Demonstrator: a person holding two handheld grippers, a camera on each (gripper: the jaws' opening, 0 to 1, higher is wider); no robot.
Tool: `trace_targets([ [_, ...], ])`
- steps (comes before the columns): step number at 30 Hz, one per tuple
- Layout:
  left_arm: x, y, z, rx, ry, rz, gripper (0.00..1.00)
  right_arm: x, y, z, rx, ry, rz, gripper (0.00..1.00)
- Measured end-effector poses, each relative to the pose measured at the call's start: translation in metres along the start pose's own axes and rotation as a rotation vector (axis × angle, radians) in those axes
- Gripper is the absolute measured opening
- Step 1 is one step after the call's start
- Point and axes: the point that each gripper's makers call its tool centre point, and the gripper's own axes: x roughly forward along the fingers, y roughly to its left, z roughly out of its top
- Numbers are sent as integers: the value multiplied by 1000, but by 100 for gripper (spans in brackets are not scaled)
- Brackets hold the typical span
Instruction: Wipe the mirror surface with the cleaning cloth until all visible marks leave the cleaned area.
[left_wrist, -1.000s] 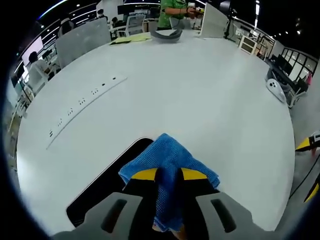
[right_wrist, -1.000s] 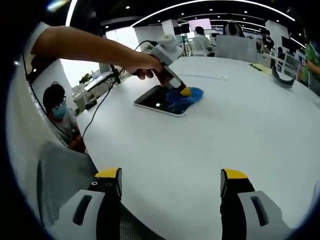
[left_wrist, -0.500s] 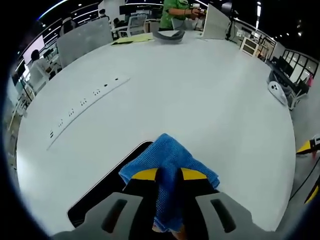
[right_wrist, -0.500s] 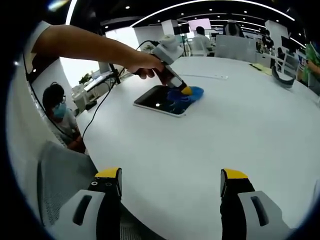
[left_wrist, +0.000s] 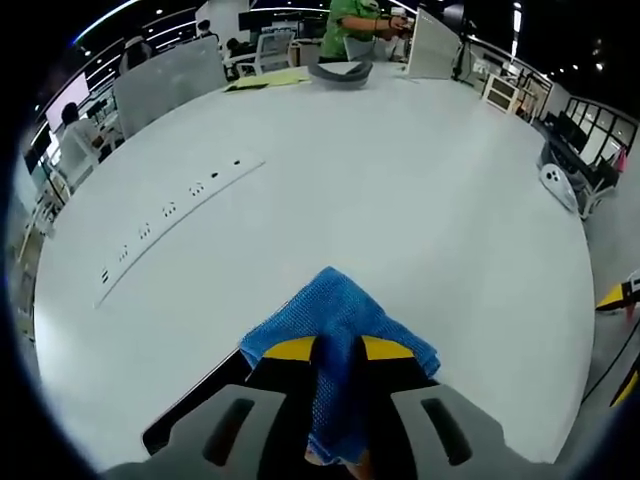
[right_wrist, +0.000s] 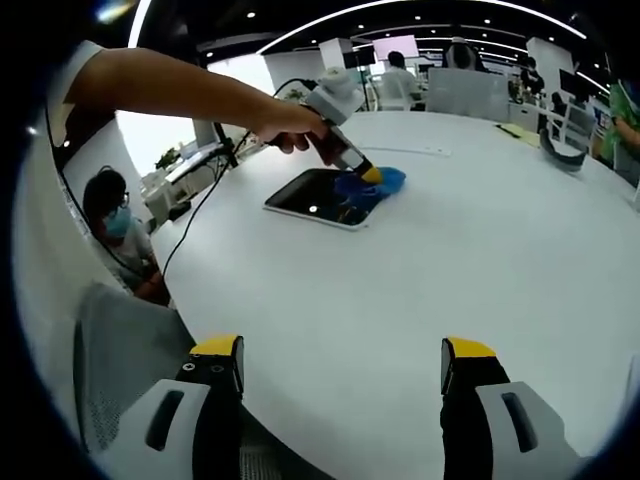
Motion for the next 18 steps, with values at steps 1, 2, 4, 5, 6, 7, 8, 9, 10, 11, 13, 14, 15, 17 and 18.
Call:
trace_targets([
  [1, 0, 0, 0, 1, 0, 0, 15, 0, 0, 0, 1, -2, -1, 80],
  [2, 0, 1, 1, 2, -1, 1, 15, 0, -1, 1, 3, -4, -1, 80],
  [4, 1, 2, 2, 2, -1, 4, 15, 0, -1, 1, 3, -2, -2, 80],
  [5, 1, 2, 2, 12, 1, 5, 15, 0, -1, 0, 3, -2, -3, 80],
  [6, 1, 2, 2, 19, 1, 6, 15, 1, -1, 0, 5, 0, -1, 80],
  [7, 1, 2, 2, 18, 0, 6, 15, 1, -1, -1, 4, 1, -1, 80],
  [8, 1, 3, 3, 11, -3, 6, 15, 1, 0, -1, 3, 3, -1, 80],
  [9, 2, 3, 3, 11, -3, 6, 15, 1, 0, -1, 4, 3, -1, 80],
  [10, 2, 4, 3, 13, -3, 6, 15, 1, 0, -2, 5, 4, 0, 80],
  [11, 2, 4, 4, 15, -3, 6, 15, 1, 0, -2, 5, 3, 1, 80],
  [13, 3, 5, 5, 13, -2, 6, 15, 1, 0, -2, 4, 7, 1, 80],
  [14, 3, 6, 5, 13, -4, 7, 15, 1, 0, -2, 4, 7, 1, 80],
  [15, 3, 7, 6, 11, -5, 8, 15, 1, 0, -2, 5, 7, 0, 80],
  [17, 4, 8, 7, 14, -8, 11, 15, 1, -1, -2, 7, 7, -1, 80],
  [18, 4, 8, 7, 18, -9, 10, 15, 1, -1, -2, 7, 6, -2, 80],
])
